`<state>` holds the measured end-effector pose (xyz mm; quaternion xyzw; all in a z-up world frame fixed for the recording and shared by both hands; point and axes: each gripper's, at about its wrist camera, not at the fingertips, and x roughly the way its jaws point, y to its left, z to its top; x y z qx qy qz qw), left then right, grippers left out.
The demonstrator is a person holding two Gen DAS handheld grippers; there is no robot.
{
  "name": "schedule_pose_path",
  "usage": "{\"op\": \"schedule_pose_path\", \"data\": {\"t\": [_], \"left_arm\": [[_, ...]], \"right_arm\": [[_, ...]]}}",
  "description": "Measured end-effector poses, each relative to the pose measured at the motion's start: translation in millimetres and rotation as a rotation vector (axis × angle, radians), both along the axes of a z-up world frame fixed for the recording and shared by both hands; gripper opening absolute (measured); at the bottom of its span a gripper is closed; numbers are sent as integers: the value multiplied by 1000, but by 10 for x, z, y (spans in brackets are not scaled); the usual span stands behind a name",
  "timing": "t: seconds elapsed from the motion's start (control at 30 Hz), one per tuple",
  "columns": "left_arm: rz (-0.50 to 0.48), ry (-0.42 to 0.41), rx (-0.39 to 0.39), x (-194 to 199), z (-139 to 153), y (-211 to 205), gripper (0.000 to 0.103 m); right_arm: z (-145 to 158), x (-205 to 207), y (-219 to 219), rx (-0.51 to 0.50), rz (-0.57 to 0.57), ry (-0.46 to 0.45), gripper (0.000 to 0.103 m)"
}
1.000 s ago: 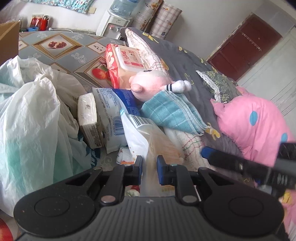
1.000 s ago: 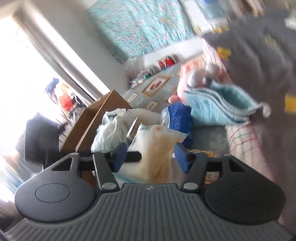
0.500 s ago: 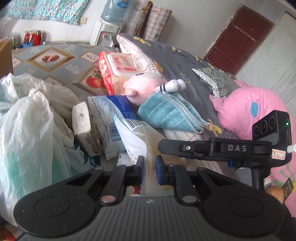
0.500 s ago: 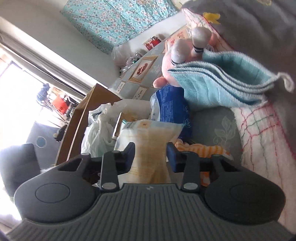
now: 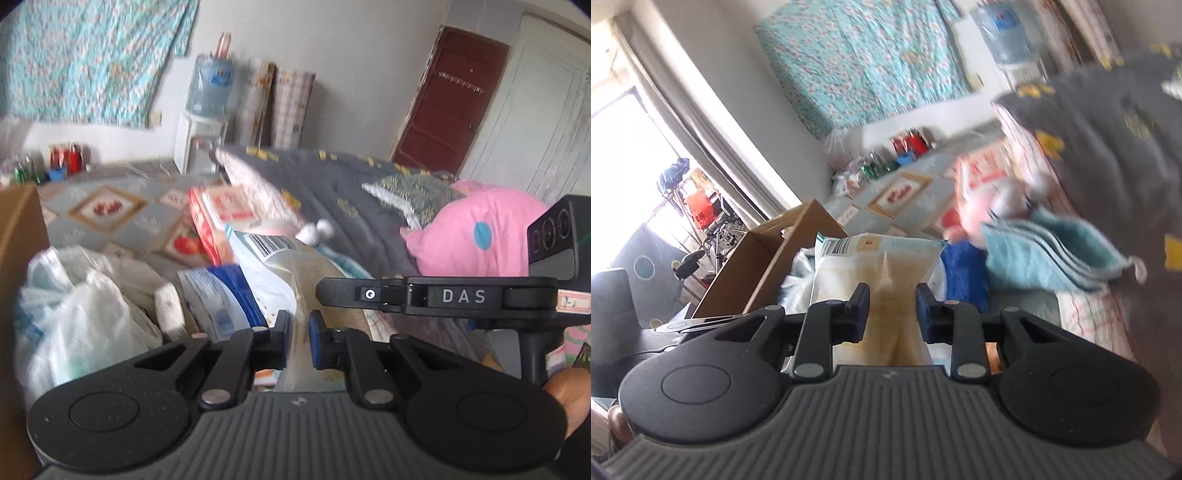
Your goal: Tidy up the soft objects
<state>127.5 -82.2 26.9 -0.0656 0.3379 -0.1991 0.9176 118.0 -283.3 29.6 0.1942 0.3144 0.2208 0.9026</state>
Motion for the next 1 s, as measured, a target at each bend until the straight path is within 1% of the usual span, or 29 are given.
{"op": "schedule_pose_path", "data": {"t": [0.1, 0.27, 0.4, 0.47, 0.53, 0.63, 0.77, 0.9, 1.0], "left_arm": [[31, -41, 12, -122, 150, 115, 12], [122, -72, 50, -258, 415, 481, 12], [226, -116, 106, -347, 642, 961, 12], [286, -113, 125, -341, 725, 1268, 12], [351, -94, 141, -300, 774, 1590, 12], [442, -68, 176, -198, 793, 2054, 12], [538, -15, 232, 97, 698, 2592, 12], [598, 37, 326, 507, 494, 3024, 12], [620, 85, 378, 830, 303, 3311, 12]], "right_arm": [[179, -16, 193, -18, 28, -34, 25], [459, 107, 716, -16, 115, -57, 24], [672, 340, 1341, 20, 214, -55, 24], [743, 487, 1708, 36, 268, -43, 24], [764, 674, 2095, 51, 320, -8, 24], [711, 1029, 2655, 84, 372, 86, 24], [548, 1505, 3344, 83, 393, 206, 21], [254, 1921, 3918, 63, 385, 317, 21], [-46, 2252, 4231, 85, 361, 410, 20]]}}
